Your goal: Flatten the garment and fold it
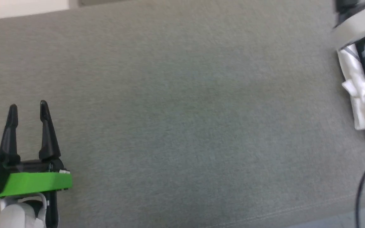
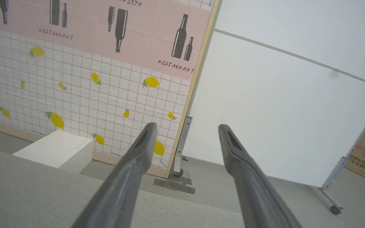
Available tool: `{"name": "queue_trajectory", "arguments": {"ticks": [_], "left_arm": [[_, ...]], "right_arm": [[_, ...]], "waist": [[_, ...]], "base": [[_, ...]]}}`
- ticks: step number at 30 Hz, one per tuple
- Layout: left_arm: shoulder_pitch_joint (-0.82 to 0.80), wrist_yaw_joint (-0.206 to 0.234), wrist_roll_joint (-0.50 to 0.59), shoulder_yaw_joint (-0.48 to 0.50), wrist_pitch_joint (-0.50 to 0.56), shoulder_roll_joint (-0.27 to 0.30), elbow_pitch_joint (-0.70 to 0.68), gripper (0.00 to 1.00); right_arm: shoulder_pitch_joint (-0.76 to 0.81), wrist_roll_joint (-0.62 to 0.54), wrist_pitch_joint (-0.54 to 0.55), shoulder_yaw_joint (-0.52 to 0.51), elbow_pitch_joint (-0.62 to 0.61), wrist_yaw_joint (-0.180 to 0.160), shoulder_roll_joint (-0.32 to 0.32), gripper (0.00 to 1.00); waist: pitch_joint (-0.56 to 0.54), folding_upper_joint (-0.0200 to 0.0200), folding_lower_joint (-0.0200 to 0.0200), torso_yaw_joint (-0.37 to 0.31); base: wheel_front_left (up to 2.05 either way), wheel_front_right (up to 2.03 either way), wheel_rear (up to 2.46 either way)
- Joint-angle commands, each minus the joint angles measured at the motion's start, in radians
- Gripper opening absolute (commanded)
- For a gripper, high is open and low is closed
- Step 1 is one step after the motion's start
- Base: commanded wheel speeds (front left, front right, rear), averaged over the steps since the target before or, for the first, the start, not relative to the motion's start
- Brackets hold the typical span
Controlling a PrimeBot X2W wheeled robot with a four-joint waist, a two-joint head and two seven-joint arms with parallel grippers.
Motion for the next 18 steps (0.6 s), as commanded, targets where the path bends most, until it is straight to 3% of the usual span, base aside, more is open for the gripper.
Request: {"name": "queue_trajectory", "arguments": {"ticks": [1,5,9,18], "left_arm": [[-0.005,0.005,-0.013,-0.002,-0.006,-0.01,0.011,1.0],[-0.026,0.01,-0.02,-0.002,-0.009,-0.031,0.05,1.0],[-0.05,0.021,-0.018,-0.011,-0.01,-0.052,0.097,1.0],[-0.065,0.024,-0.022,-0.035,-0.012,-0.085,0.202,1.0]], "right_arm": [[0.037,-0.001,-0.016,-0.006,-0.02,-0.002,0.034,1.0],[0.14,-0.001,-0.056,-0.057,-0.077,-0.002,0.159,1.0],[0.24,-0.001,-0.092,-0.109,-0.101,-0.002,0.227,1.0],[0.465,0.064,-0.163,-0.131,-0.102,-0.002,0.247,1.0]], "waist": [[-0.108,-0.0001,-0.0001,0.112],[-0.15,-0.0001,-0.0001,0.162],[-0.182,-0.0001,-0.0001,0.199],[-0.239,-0.0001,-0.0001,0.238]], "base": [[0.0,0.0,0.0],[0.0,0.0,0.0],[0.0,0.0,0.0],[0.0,0.0,0.0]]}}
